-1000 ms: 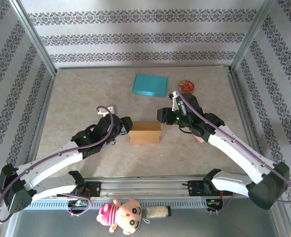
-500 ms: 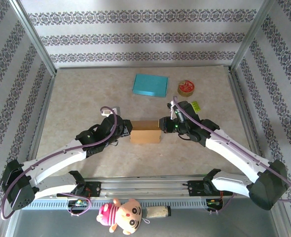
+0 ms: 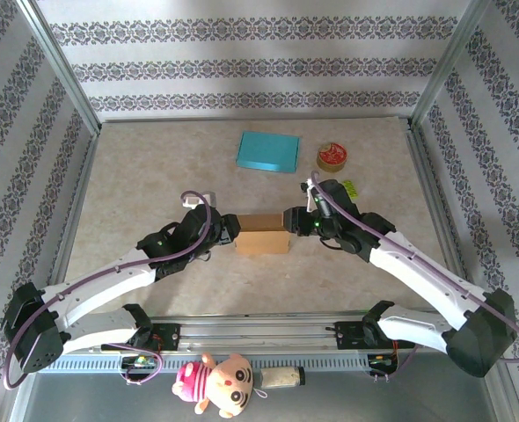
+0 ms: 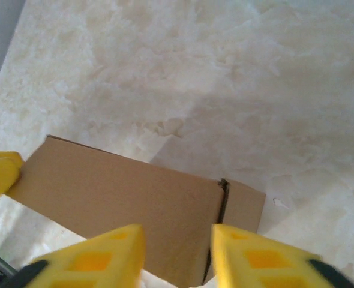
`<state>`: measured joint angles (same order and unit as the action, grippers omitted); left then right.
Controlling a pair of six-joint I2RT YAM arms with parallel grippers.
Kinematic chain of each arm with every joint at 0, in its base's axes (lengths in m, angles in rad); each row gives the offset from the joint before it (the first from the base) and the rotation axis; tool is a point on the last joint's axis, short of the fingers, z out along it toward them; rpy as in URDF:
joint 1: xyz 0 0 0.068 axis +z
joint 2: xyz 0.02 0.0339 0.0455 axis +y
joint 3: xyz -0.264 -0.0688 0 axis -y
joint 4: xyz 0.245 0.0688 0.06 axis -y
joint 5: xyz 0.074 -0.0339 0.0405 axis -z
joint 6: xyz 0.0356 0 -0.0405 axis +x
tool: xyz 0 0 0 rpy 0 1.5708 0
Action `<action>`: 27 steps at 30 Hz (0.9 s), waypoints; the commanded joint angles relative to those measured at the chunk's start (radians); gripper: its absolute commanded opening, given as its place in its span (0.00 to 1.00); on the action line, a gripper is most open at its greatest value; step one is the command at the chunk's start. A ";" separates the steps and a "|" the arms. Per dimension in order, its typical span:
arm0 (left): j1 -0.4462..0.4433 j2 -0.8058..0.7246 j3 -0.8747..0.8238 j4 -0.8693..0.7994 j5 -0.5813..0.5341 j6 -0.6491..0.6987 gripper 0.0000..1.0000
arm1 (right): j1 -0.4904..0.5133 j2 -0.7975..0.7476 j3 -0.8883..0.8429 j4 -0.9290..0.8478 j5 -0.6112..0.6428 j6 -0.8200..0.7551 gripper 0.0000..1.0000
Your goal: Fold the paper box
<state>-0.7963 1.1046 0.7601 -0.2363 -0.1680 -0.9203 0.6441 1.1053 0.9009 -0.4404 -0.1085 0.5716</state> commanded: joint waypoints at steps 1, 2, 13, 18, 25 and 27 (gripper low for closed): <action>0.012 -0.011 0.038 -0.052 -0.031 0.039 0.47 | 0.005 -0.013 0.025 -0.023 0.022 0.000 0.44; 0.012 -0.009 0.035 -0.054 -0.031 0.039 0.48 | 0.002 -0.009 0.017 -0.022 0.024 0.002 0.45; 0.011 0.047 -0.119 -0.046 0.069 -0.043 0.23 | 0.000 0.052 -0.158 0.016 0.057 -0.022 0.27; 0.011 0.051 -0.184 -0.009 0.086 -0.058 0.22 | 0.002 0.027 -0.159 0.010 0.052 -0.025 0.27; 0.012 -0.007 -0.053 -0.045 0.013 0.058 0.46 | -0.005 -0.008 -0.003 -0.017 0.015 -0.026 0.41; 0.013 -0.030 -0.033 -0.014 0.000 0.069 0.52 | -0.008 -0.009 0.021 -0.012 0.010 -0.019 0.42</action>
<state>-0.7963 1.0973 0.6968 -0.1635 -0.1429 -0.9054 0.6434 1.1114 0.8646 -0.4229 -0.0929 0.5518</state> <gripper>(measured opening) 0.501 0.419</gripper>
